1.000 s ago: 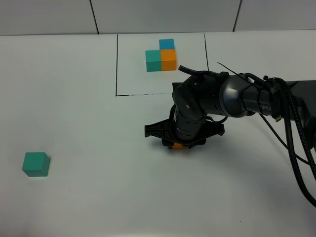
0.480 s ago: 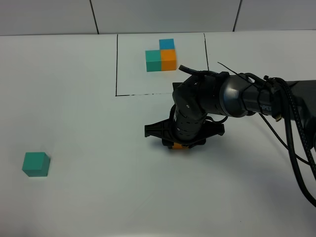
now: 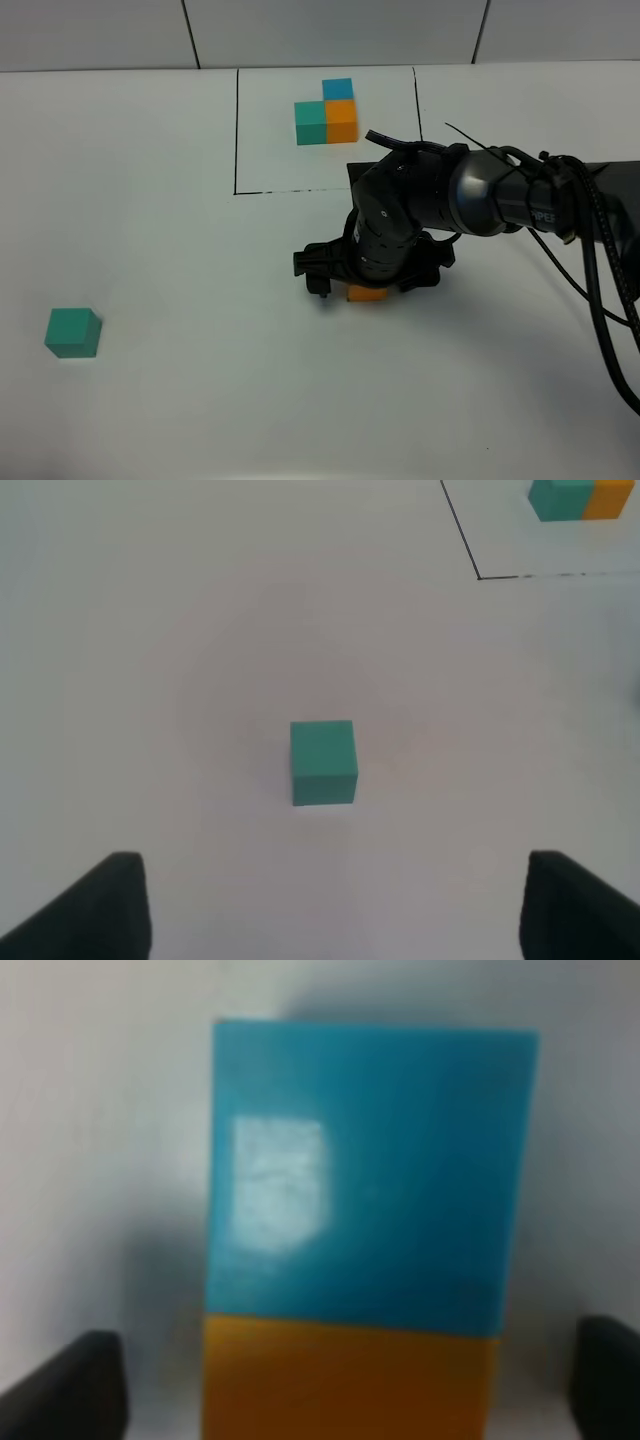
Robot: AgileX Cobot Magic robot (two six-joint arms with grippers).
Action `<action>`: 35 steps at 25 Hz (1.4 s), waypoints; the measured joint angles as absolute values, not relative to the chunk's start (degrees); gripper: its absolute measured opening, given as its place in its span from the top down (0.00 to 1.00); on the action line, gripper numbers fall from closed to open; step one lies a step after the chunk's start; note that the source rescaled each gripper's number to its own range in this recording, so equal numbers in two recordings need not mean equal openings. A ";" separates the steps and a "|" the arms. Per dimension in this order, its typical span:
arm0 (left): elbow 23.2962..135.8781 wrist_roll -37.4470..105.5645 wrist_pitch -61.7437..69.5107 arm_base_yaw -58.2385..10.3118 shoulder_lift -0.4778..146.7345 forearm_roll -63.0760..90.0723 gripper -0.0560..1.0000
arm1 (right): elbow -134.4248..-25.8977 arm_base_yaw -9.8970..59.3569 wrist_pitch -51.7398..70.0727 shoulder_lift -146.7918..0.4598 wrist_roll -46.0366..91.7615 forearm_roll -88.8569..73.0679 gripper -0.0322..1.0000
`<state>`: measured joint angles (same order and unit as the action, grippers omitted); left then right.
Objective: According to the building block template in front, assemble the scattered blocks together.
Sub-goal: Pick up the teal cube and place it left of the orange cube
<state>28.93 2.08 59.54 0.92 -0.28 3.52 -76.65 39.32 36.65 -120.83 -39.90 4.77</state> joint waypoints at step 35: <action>28.93 2.08 59.54 0.92 -0.28 3.52 0.29 | -57.16 -3.58 31.61 -78.55 -1.46 3.10 0.01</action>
<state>28.93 2.08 59.54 0.92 -0.28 3.52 -57.16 -3.58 31.61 -78.55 -1.46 3.10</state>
